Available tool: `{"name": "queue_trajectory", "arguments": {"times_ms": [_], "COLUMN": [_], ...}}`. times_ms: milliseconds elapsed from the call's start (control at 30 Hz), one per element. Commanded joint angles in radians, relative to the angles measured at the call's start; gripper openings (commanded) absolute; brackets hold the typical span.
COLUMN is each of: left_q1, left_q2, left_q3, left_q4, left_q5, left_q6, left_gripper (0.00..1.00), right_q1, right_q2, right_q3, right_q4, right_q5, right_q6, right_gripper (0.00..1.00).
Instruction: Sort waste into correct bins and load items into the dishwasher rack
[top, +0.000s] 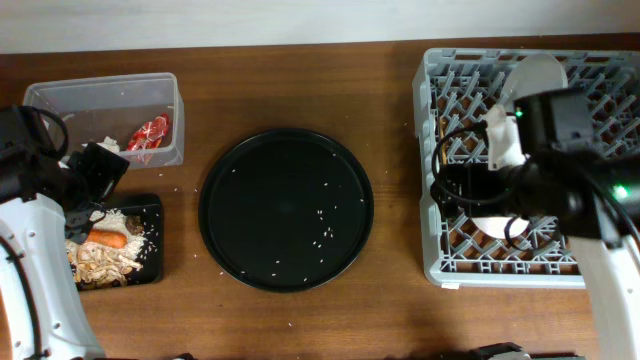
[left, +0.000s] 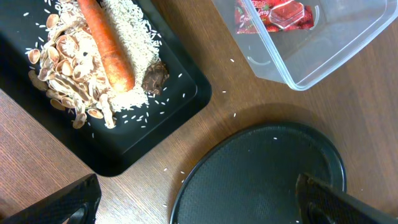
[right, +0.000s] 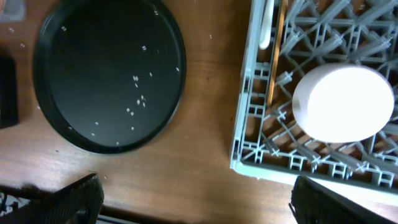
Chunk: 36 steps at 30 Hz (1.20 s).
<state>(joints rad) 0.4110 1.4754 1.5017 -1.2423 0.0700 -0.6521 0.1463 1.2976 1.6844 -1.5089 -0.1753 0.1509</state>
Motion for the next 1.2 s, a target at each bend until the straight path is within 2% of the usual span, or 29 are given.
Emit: {"name": "queue_trajectory", "arguments": {"times_ms": [0, 300, 400, 633, 733, 767, 933, 1033, 1167], "left_q1": [0.004, 0.004, 0.004, 0.004, 0.004, 0.004, 0.004, 0.004, 0.004], "left_q2": [-0.002, -0.002, -0.002, -0.002, -0.002, -0.002, -0.002, -0.002, -0.002], "left_q3": [-0.005, -0.005, -0.005, -0.005, -0.005, -0.005, -0.005, -0.005, -0.005], "left_q4": [-0.001, -0.001, -0.001, -0.001, -0.001, -0.001, -0.001, -0.001, -0.001], "left_q5": [-0.007, -0.007, -0.007, -0.007, -0.007, -0.007, -0.007, -0.007, -0.007], "left_q6": [-0.007, -0.007, -0.007, -0.007, -0.007, -0.007, -0.007, -0.007, -0.007], "left_gripper": [0.99, 0.99, 0.99, 0.99, 0.99, 0.99, 0.99, 0.99, 0.99], "right_q1": [-0.002, -0.003, -0.015, -0.049, -0.055, -0.060, -0.115, -0.115, -0.116], "right_q2": [-0.111, -0.366, -0.491, -0.974, -1.125, -1.143, -1.272, -1.294, -1.294], "right_q3": [0.002, -0.001, -0.098, -0.726, -0.959, -0.990, -1.304, -1.394, -1.455], "right_q4": [0.017, 0.006, 0.052, 0.529, 0.732, 0.761, 1.123, 1.247, 1.327], "right_q5": [0.011, 0.068, 0.105, 0.096, 0.068, 0.057, -0.051, -0.046, 0.021], "right_q6": [-0.012, -0.012, -0.012, -0.012, -0.011, -0.012, -0.011, -0.012, -0.012], "right_gripper": [0.99, 0.99, 0.99, 0.99, 0.99, 0.99, 0.99, 0.99, 0.99]}}
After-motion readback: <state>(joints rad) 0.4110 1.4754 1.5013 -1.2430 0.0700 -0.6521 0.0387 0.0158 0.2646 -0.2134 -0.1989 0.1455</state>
